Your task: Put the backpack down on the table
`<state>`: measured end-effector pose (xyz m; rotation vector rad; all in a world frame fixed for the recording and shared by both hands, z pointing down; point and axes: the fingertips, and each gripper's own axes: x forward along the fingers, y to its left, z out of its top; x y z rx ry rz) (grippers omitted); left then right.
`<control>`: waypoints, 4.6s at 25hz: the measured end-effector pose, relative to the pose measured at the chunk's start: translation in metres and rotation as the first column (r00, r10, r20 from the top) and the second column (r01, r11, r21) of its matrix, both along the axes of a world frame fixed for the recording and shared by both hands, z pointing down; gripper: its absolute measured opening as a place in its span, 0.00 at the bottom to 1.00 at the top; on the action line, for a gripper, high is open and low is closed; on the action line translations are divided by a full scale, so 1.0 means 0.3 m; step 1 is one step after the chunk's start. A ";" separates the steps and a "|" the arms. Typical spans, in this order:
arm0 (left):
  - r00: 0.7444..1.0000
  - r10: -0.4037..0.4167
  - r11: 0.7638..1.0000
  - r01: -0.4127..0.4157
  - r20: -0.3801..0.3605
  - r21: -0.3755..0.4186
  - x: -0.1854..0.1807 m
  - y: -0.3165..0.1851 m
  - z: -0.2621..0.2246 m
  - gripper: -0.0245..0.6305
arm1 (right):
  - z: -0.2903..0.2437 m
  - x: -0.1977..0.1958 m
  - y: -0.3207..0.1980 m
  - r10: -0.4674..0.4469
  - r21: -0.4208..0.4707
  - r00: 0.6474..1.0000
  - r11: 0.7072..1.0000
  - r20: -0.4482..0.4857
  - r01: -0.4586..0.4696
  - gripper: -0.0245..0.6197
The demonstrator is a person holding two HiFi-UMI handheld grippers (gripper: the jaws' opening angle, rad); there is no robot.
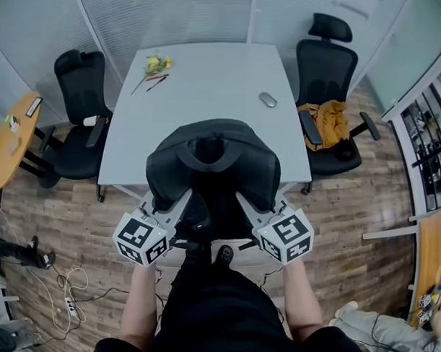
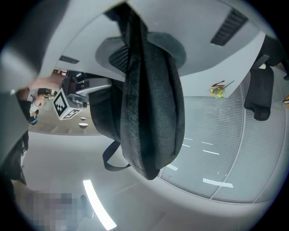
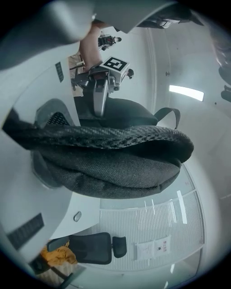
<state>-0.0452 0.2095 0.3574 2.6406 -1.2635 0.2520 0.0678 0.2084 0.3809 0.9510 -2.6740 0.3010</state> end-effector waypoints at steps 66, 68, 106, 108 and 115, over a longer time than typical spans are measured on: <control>0.990 0.139 0.990 -0.138 -0.029 0.020 -0.363 -0.888 -0.065 0.13 | -0.070 -0.363 -0.845 0.095 -0.015 0.995 0.995 -0.029 -0.095 0.14; 0.991 0.134 0.991 -0.134 -0.025 0.011 -0.351 -0.915 -0.057 0.13 | -0.061 -0.351 -0.874 0.088 -0.023 0.996 0.996 -0.027 -0.088 0.14; 0.996 0.000 0.984 0.015 0.087 -0.177 -0.208 -1.334 0.160 0.15 | 0.164 -0.206 -1.298 -0.064 -0.221 0.994 0.972 0.094 0.083 0.14; 0.995 -0.010 0.984 0.027 0.097 -0.177 -0.205 -1.347 0.173 0.16 | 0.179 -0.202 -1.309 -0.073 -0.230 0.993 0.969 0.098 0.094 0.15; 0.992 -0.041 0.981 0.062 0.116 -0.184 -0.206 -1.394 0.220 0.17 | 0.229 -0.195 -1.358 -0.085 -0.247 0.992 0.963 0.094 0.106 0.15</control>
